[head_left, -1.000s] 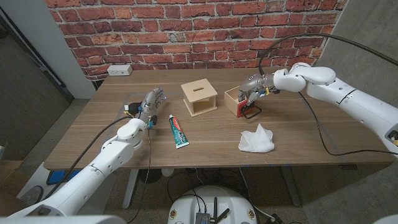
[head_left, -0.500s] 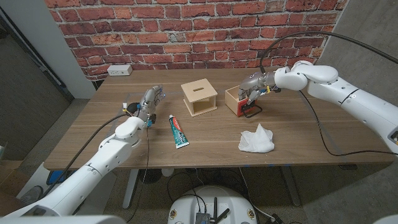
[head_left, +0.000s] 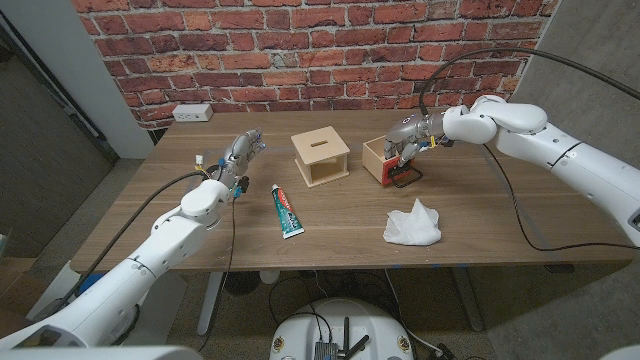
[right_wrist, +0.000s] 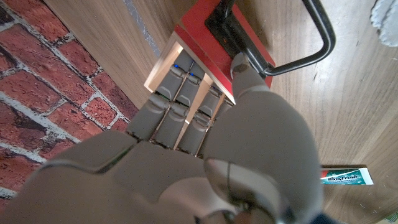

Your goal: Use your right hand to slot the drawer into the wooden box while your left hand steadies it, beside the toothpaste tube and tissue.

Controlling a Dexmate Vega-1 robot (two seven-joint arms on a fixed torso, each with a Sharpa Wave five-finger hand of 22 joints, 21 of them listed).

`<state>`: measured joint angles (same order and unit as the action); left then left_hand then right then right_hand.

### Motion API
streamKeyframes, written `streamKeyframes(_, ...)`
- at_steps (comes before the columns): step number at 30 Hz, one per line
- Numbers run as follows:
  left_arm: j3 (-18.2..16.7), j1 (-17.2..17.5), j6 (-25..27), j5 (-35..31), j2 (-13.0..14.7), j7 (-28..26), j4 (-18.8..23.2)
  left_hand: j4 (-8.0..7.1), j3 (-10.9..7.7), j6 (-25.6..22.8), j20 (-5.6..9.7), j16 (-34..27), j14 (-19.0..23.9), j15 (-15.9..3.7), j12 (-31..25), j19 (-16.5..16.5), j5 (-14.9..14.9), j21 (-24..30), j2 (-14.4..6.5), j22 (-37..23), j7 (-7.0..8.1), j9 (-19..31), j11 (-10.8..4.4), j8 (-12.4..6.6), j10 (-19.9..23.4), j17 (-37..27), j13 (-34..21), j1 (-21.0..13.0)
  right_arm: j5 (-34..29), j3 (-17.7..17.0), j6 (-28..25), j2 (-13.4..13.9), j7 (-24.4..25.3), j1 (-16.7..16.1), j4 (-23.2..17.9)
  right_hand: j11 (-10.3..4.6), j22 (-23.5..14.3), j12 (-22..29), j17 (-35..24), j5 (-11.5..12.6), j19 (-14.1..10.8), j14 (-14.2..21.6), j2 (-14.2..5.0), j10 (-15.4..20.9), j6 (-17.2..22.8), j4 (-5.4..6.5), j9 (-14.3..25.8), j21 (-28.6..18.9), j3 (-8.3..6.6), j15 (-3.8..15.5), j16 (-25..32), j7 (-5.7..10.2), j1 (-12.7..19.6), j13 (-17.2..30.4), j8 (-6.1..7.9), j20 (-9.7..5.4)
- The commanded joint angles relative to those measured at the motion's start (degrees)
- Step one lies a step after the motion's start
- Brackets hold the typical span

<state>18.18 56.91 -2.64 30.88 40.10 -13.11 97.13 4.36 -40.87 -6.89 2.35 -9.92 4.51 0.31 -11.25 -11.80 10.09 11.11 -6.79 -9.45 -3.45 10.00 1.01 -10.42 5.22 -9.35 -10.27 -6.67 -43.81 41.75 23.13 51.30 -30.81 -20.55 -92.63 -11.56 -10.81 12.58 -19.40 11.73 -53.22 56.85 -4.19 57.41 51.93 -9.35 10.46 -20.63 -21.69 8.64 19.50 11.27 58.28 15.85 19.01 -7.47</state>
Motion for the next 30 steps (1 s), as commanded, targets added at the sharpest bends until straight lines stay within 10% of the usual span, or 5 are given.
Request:
streamKeyframes(1, 0.77, -1.13, 3.57, -5.65, 3.96, -0.9, 4.13, 0.43, -0.03, -0.76, 1.96, -0.15, 0.2, 0.06, -0.14, -0.19, -0.15, -0.18, -2.93, -0.21, 0.18, 0.08, -0.02, -0.37, 0.6, -0.13, -0.07, -0.84, 0.71, -1.03, -1.01, 0.64, -1.4, -0.35, -1.63, 0.01, -0.17, 0.15, -0.19, 0.26, -0.4, 0.91, -1.63, 0.68, 2.94, 0.17, 0.41, -0.57, -0.27, 4.79, -0.14, -0.1, -0.22, 0.21, 0.15, -4.58)
streamKeyframes(30, 5.9, -8.47, 10.18, -18.28, 10.94, 7.02, 6.63, 0.97, 0.2, -2.37, 2.72, -0.11, 0.0, -0.9, 0.02, 0.06, -0.21, -0.31, -3.08, -0.2, 0.84, 0.08, -1.01, -0.54, 0.63, -0.17, -0.03, -1.18, 0.8, -3.86, -4.91, 3.65, -5.74, -2.97, -8.78, 0.01, -0.12, -0.03, -0.53, 0.2, -0.43, 1.4, -1.69, 1.5, 3.9, 0.44, 0.4, -0.93, -0.09, 4.58, -0.93, -0.04, -1.57, 0.53, -0.14, -4.62)
